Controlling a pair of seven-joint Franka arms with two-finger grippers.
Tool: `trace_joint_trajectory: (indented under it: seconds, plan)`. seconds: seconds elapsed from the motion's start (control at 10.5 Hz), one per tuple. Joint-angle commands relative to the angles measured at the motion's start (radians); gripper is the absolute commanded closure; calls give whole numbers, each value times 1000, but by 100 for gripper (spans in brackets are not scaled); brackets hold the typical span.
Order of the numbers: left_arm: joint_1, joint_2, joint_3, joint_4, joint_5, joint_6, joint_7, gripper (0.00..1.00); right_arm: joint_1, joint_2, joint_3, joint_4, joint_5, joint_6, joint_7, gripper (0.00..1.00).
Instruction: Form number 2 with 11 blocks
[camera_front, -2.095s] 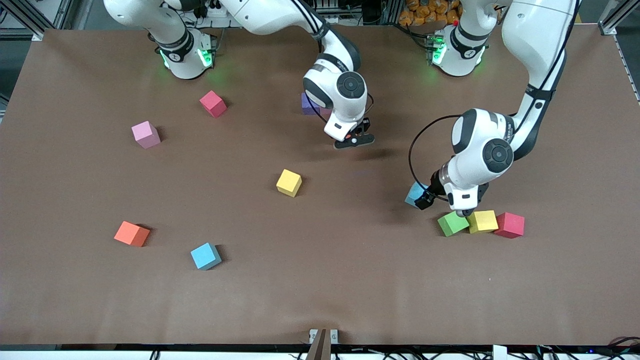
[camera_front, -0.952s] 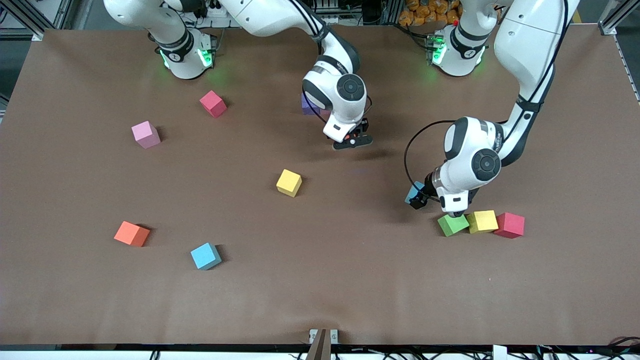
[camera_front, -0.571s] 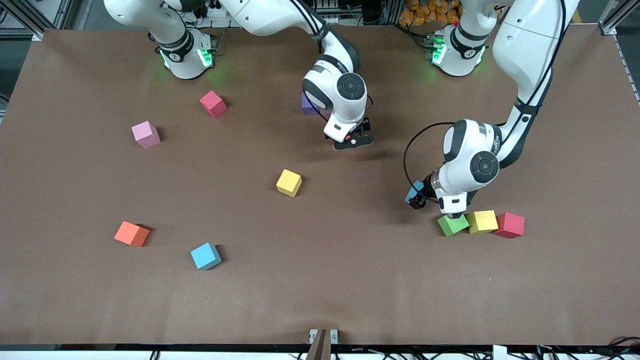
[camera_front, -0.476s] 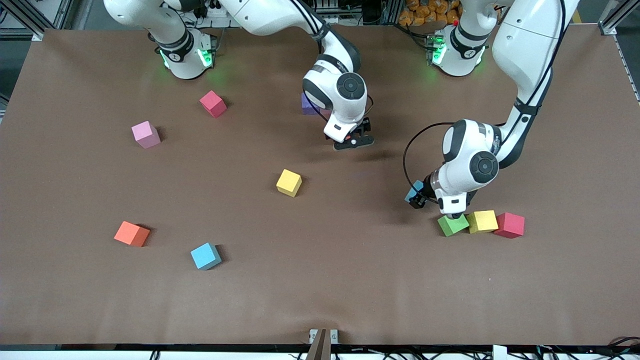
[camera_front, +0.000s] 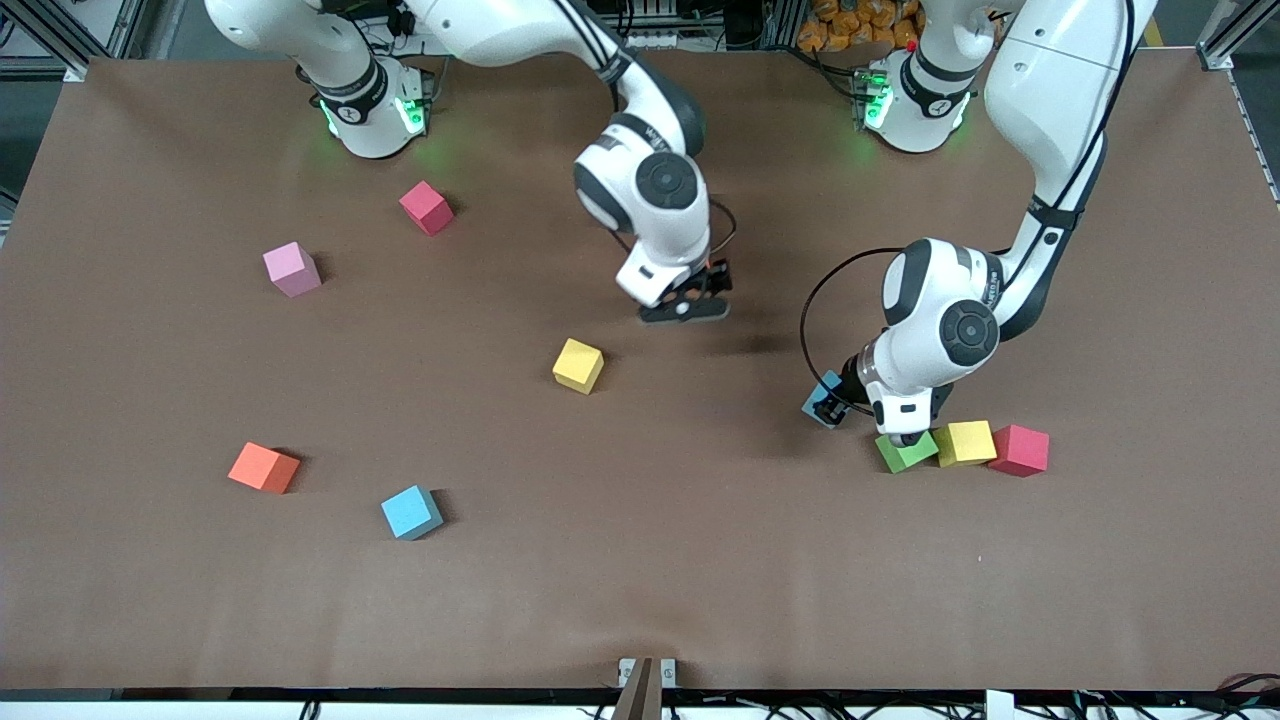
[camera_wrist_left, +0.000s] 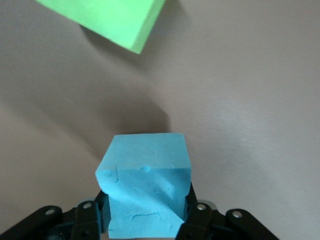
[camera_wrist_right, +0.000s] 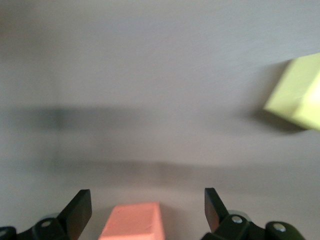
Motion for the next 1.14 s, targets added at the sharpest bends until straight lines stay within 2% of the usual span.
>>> trace_joint_trajectory:
  seconds: [0.0,0.19,0.57,0.86,1.05]
  plan:
    - [-8,-24,-54,16,-22,-7,-151,78,-46,-16,-39,-40,-6,-31,110,0]
    - [-3,-50,-109,21,-18,-7,-292,78,-57,-26,-85,-90,-6,-19,112,0]
    - [-22,-84,-214,21,-7,-7,-634,77,-106,-34,-94,-118,-4,-16,99,0]
    - [-127,-81,-211,21,25,3,-860,76,-132,-54,-92,-153,-3,22,69,0]
    - [-184,-79,-214,21,73,2,-1044,76,-132,-53,-92,-216,2,115,67,0]
